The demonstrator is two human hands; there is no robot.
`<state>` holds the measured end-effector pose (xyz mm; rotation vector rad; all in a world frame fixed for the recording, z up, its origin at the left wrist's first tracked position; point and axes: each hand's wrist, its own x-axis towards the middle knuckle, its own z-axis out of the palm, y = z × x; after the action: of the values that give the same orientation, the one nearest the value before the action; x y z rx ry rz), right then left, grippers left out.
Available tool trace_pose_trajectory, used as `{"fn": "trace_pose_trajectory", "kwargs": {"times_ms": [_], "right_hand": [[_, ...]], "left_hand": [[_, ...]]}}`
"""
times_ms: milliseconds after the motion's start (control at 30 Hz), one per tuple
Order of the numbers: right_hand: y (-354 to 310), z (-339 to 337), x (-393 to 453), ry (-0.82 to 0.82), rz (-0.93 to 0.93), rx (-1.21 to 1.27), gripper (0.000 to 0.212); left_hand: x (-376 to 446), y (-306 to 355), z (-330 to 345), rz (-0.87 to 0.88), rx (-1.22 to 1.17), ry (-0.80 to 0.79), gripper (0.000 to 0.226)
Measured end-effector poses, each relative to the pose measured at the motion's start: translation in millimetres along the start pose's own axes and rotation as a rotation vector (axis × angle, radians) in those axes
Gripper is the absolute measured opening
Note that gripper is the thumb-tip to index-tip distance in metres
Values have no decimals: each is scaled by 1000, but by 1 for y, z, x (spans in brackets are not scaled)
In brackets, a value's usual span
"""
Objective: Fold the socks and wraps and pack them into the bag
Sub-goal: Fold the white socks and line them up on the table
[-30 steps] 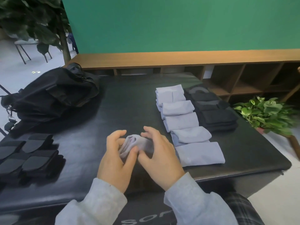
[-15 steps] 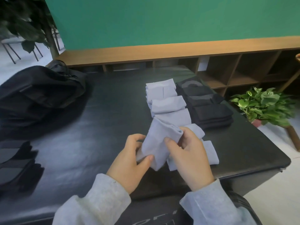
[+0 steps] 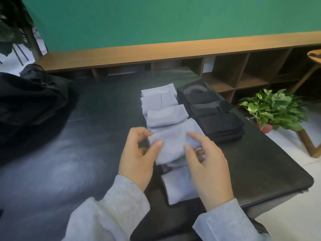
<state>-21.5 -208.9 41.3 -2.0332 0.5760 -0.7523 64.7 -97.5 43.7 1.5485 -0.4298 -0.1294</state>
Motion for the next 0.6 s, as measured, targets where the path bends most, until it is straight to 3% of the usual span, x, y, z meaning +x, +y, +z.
{"fn": "trace_pose_trajectory", "kwargs": {"times_ms": [433,533,600], "right_hand": [[18,8,50,-218,30,-599,47],[20,5,52,-209,14,-609,47],[18,-4,51,-181,1,-567,46]], "left_hand": [[40,-38,16,132,545,-63,14],[40,-35,15,154,705,-41,19],[34,-28,11,168,687,-16,24]]}}
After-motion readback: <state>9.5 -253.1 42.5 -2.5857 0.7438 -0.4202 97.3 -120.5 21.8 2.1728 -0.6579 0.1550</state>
